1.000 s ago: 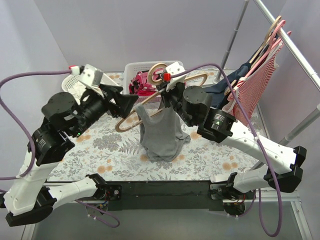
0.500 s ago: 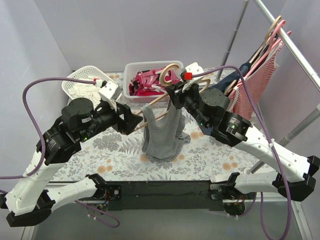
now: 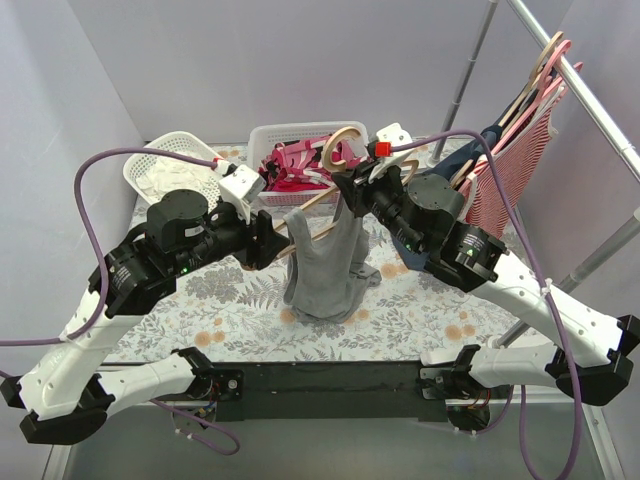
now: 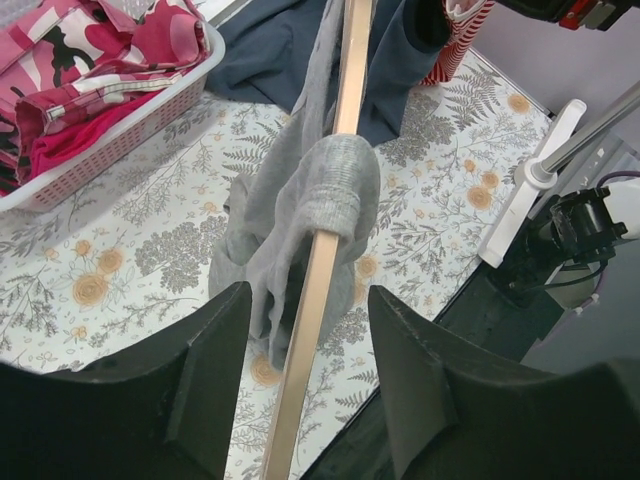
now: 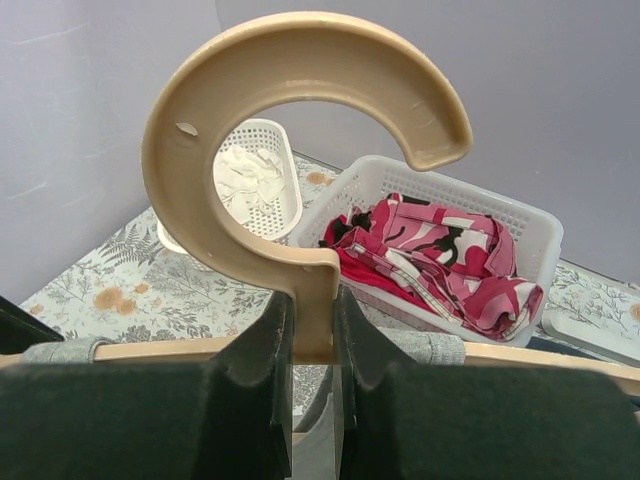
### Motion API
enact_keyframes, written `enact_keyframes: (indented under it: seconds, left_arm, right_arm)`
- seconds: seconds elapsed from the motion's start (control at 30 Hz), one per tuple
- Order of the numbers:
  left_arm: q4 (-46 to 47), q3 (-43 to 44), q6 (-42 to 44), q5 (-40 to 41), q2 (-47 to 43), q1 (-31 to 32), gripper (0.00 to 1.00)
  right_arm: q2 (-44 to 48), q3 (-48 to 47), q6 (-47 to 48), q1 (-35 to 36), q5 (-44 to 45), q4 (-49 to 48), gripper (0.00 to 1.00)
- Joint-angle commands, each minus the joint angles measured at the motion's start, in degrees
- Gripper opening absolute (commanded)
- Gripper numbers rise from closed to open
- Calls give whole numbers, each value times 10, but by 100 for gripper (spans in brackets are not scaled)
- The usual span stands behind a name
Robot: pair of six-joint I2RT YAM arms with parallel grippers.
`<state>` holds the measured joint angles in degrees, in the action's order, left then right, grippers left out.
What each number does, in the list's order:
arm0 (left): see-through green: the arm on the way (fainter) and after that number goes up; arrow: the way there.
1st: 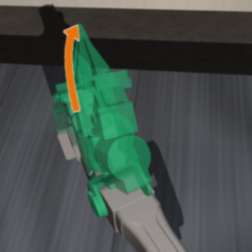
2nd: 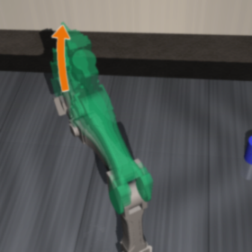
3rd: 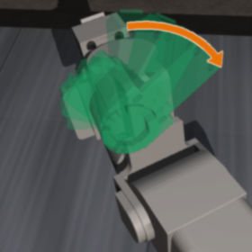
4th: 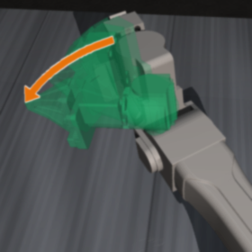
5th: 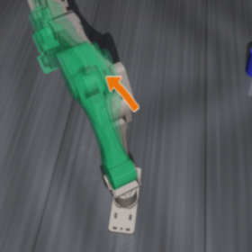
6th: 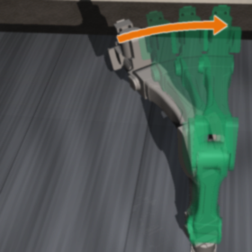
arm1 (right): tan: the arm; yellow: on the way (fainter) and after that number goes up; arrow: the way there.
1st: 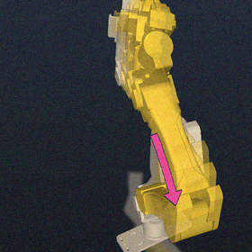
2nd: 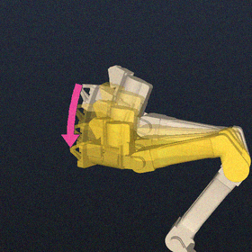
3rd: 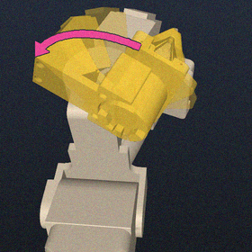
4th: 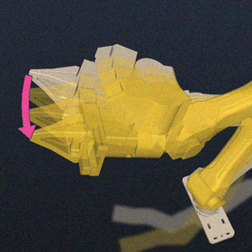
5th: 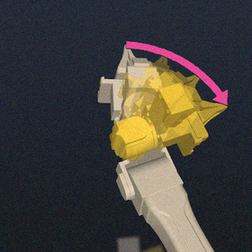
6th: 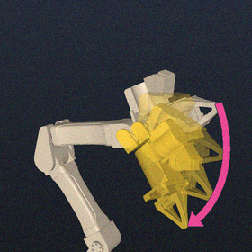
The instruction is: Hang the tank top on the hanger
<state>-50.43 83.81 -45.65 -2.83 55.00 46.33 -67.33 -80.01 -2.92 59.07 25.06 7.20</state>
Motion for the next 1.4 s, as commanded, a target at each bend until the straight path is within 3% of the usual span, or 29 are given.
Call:
enact_keyframes:
  seconds: [0.0, 0.27, 0.37, 0.5, 0.6, 0.8, 0.87, 0.9, 1.0, 1.07, 1.1, 1.2, 1.37]
  left_arm:
    - [-14, -1, 12, 0, -2, -1, 47]
    - [-17, -10, 6, 6, -18, -1, 46]
    - [-16, -15, 2, 3, -26, -1, 41]
    - [-14, -24, -1, 3, -33, -1, 22]
    - [-11, -26, -4, 6, -33, -1, 2]
    - [29, -50, -9, 1, -59, -1, 0]
    - [45, -73, -14, -6, -72, -2, 0]
    - [59, -80, -15, -6, -85, -1, 0]
    - [79, -96, -20, 0, -109, -1, 0]
    - [103, -112, -22, 5, -125, -1, 0]
    - [112, -117, -23, 4, -140, -1, 0]
    - [114, -122, -20, 0, -147, -1, 0]
    - [117, -124, -18, 5, -163, -1, 0]
  right_arm:
    - [23, -6, -9, -5, -7, -32, 1]
    - [30, -5, -7, -10, -8, -25, 1]
    - [33, -2, -7, -11, -5, -24, 1]
    - [36, 0, -13, -11, -11, -24, 1]
    - [35, -1, -21, -11, -22, -21, 1]
    - [30, -7, -28, -11, -37, -14, 1]
    - [33, -5, -27, -11, -42, -9, 9]
    - [35, -4, -28, -11, -50, -7, 24]
    - [46, 7, -21, -11, -69, 4, 46]
    - [60, 26, -15, -11, -84, 10, 53]
    - [74, 35, -14, -11, -100, 12, 62]
    - [102, 75, -8, -11, -125, 11, 71]
    - [129, 154, -25, -30, -125, 8, 73]
